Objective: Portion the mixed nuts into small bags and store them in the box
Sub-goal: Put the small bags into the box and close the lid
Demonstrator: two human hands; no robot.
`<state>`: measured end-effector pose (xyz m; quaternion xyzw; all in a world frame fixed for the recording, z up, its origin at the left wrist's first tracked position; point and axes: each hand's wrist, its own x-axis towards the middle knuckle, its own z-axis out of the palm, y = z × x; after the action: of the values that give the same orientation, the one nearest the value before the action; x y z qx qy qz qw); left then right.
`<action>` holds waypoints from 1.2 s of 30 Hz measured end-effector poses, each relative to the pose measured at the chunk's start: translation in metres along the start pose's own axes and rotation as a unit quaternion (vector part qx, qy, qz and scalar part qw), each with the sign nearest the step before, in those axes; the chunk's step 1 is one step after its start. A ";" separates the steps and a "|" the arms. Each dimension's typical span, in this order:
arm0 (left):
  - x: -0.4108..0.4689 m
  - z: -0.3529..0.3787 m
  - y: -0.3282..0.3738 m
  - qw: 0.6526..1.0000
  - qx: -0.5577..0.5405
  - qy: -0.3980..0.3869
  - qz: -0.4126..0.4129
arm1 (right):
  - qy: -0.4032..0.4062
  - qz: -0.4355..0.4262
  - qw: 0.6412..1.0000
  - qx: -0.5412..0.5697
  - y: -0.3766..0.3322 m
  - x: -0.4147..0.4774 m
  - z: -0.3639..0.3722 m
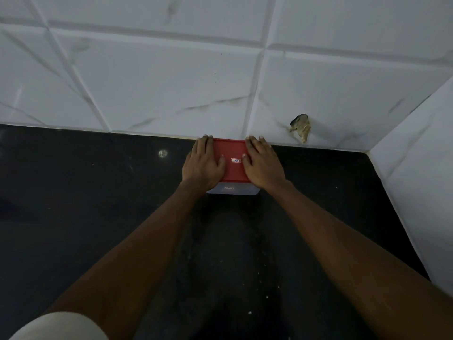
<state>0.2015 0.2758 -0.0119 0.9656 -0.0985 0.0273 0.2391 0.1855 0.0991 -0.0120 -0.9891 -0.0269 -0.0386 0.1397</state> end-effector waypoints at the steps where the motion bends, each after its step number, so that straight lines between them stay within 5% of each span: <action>1: 0.000 0.002 0.000 1.000 -0.008 0.009 0.003 | -0.002 0.004 1.000 0.007 0.000 0.001 0.001; 13: 0.001 0.003 -0.001 0.999 -0.050 -0.011 -0.006 | -0.002 -0.006 1.000 -0.003 0.003 0.000 0.005; 16: 0.002 0.004 -0.001 0.995 -0.100 -0.011 -0.008 | 0.040 0.051 0.994 0.084 0.001 -0.002 0.005; 18: 0.000 0.006 -0.002 0.982 -0.179 0.012 -0.051 | 0.085 0.166 0.955 0.232 -0.001 -0.008 0.007; 20: -0.002 0.010 0.000 0.948 -0.286 0.055 -0.129 | 0.097 0.274 0.873 0.392 -0.004 -0.014 0.009; 24: -0.004 0.012 0.008 0.908 -0.363 0.088 -0.189 | 0.085 0.312 0.808 0.493 -0.003 -0.019 0.006; 36: 0.010 0.025 0.009 0.936 -0.303 0.081 -0.159 | 0.057 0.309 0.864 0.392 0.021 -0.010 0.000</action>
<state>0.2095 0.2540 -0.0292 0.8450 0.0726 0.0360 0.5285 0.1767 0.0790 -0.0188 -0.8062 0.2756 -0.0358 0.5223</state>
